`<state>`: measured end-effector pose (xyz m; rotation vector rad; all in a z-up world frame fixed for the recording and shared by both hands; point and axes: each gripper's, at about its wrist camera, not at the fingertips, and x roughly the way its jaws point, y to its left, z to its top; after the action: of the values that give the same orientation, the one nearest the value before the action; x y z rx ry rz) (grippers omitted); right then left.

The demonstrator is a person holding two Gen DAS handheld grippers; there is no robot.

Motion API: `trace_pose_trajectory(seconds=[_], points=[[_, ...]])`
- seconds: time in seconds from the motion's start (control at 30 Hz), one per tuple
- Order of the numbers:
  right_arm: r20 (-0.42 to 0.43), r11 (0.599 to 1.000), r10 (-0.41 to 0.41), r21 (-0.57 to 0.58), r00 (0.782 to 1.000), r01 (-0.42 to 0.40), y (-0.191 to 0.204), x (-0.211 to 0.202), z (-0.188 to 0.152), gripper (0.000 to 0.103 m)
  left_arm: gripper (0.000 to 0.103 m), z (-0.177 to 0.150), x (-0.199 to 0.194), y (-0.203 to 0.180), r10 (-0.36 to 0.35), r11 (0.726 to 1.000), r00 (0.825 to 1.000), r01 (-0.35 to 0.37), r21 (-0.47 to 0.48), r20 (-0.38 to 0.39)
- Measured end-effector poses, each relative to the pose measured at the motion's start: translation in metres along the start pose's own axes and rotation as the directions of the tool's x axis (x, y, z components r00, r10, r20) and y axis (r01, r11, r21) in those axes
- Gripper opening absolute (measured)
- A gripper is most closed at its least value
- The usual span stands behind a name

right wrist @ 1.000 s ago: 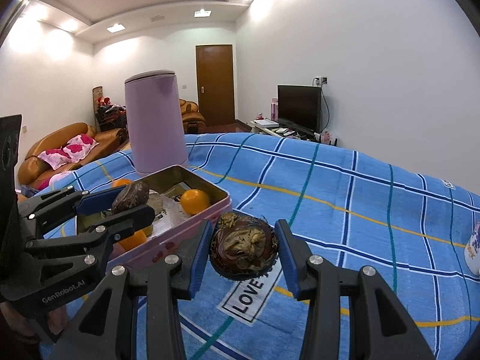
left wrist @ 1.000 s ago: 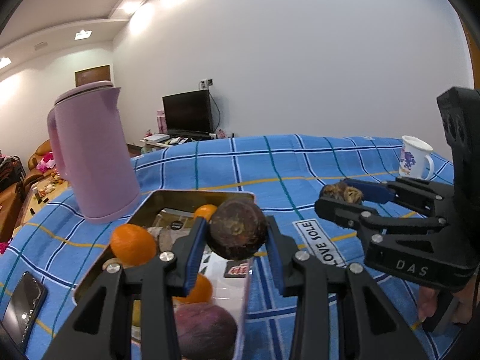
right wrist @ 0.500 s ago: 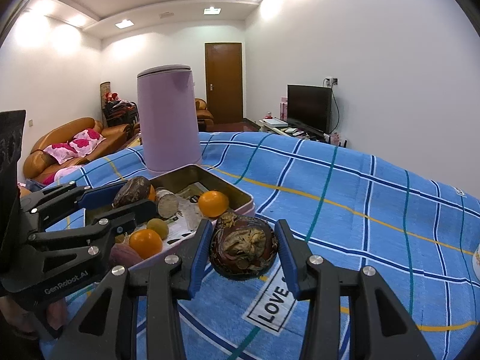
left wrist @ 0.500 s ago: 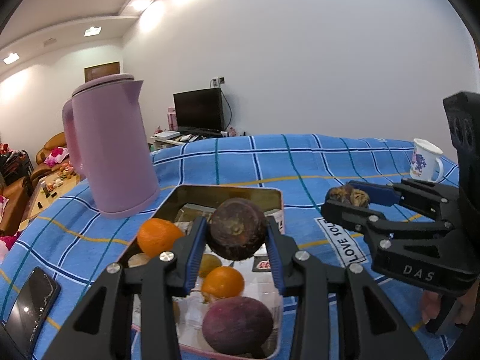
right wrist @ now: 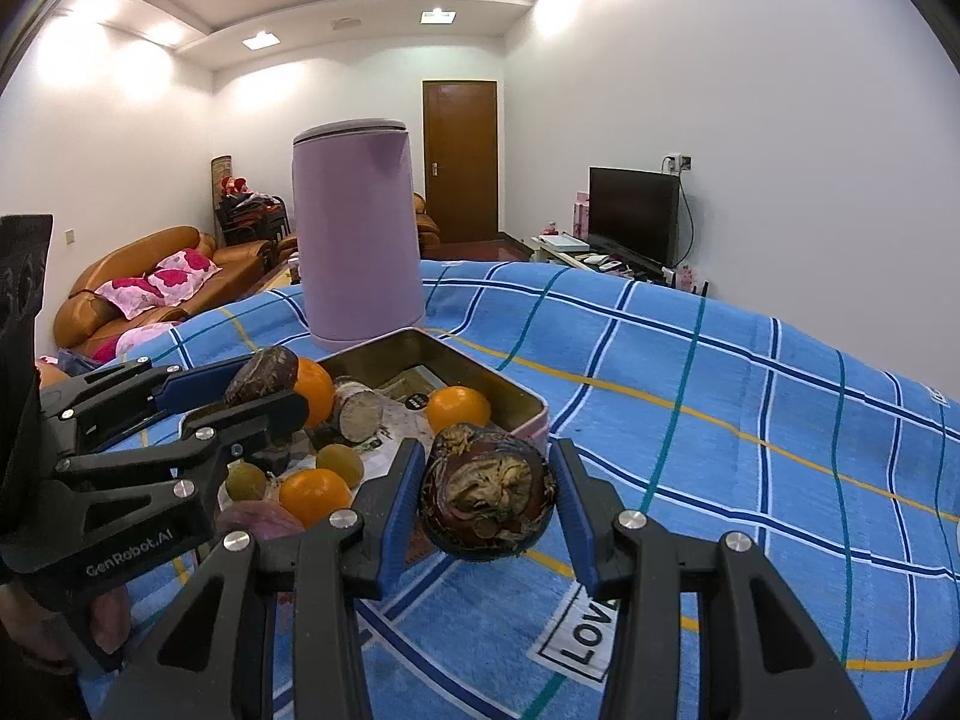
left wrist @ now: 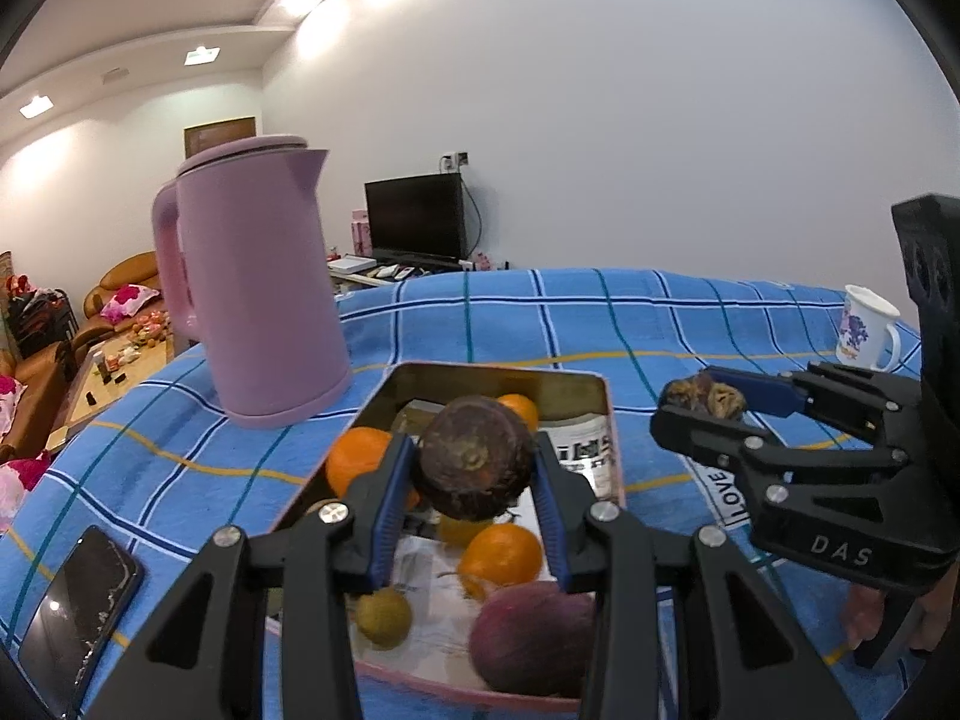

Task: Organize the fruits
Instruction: 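Lower both brown roots into the pink tin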

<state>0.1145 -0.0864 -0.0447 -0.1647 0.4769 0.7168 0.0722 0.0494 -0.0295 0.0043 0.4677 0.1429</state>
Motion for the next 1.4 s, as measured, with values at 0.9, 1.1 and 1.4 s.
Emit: trace_pose_trajectory(seconds=[0.9,1.1,1.4], points=[[0.009,0.997,0.062,-0.036,0.998,-0.062,0.037,0.011,0.015,0.045,0.040,-0.003,0.001,0.046,0.077,0.996,0.997,-0.078,-0.042,-0.030],[0.006,0.997,0.071,-0.041,0.997,-0.071,0.045,0.017,0.019,0.045,0.040,-0.003,0.004,0.052,0.086,0.995,0.995,-0.088,-0.044,-0.045],[-0.001,0.995,0.085,-0.050,0.996,-0.085,0.058,0.026,0.022,0.045,0.040,-0.004,0.007,0.064,0.100,0.993,0.993,-0.103,-0.054,-0.055]])
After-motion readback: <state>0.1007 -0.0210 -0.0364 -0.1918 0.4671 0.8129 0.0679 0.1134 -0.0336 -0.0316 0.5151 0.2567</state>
